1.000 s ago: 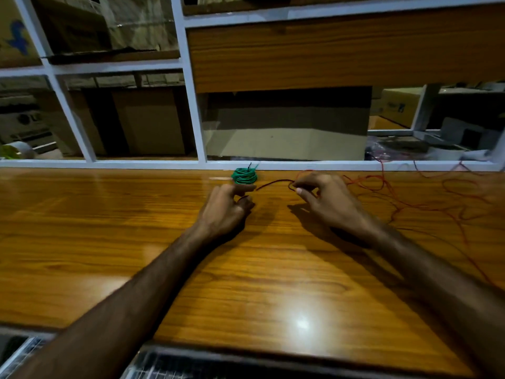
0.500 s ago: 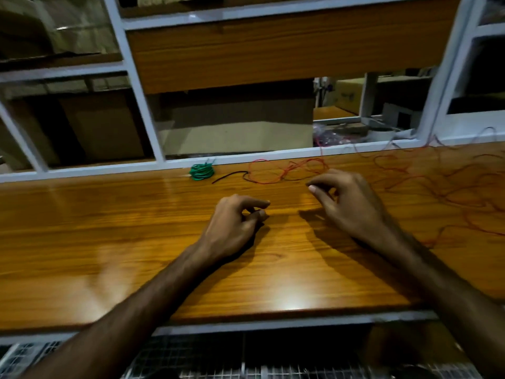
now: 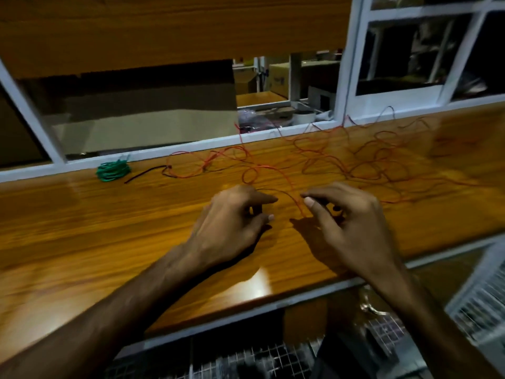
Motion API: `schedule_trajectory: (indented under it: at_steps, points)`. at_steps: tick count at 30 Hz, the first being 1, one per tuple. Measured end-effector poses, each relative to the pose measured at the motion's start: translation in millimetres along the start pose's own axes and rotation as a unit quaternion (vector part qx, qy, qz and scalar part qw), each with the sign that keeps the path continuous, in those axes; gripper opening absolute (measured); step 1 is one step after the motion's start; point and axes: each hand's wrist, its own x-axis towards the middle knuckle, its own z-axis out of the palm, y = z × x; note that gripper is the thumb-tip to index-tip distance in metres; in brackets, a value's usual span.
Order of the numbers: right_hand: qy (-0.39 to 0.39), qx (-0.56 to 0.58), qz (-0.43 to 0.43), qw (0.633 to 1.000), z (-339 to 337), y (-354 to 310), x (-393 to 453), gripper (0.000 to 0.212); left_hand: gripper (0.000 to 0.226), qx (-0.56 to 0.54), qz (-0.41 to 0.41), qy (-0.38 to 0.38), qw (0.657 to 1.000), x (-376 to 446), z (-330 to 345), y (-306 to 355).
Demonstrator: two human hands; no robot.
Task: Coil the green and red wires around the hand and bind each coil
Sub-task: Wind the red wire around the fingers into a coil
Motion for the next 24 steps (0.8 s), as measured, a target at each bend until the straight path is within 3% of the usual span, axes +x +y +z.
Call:
schedule_trajectory:
  at_steps: [4,8,11,13,15,20,24]
  points:
    - [0.010,0.012,0.021,1.000,-6,8,-11,0.015,0.054,0.054,-0.018,0.028,0.998,32,5,3]
    - [0.016,0.013,0.030,0.999,-6,9,-12,0.016,0.086,0.172,-0.027,-0.127,0.976,68,15,-13]
    - [-0.007,0.003,0.055,0.998,-7,10,-15,0.018,0.062,0.135,-0.034,-0.161,0.977,78,31,-23]
    - [-0.034,-0.009,0.064,0.997,-9,9,-19,0.019,0.034,0.092,-0.026,-0.145,0.985,76,35,-24]
    - [-0.049,-0.010,0.068,0.996,-12,7,-25,0.020,0.020,0.029,-0.021,-0.119,0.992,69,29,-27]
    - [-0.076,-0.034,0.054,0.995,-16,4,-31,0.026,0.013,-0.062,0.016,-0.075,0.995,35,-10,-28]
    - [-0.131,-0.077,0.035,0.988,-7,-6,-25,0.029,0.014,-0.087,-0.018,-0.071,0.993,-5,-30,-22]
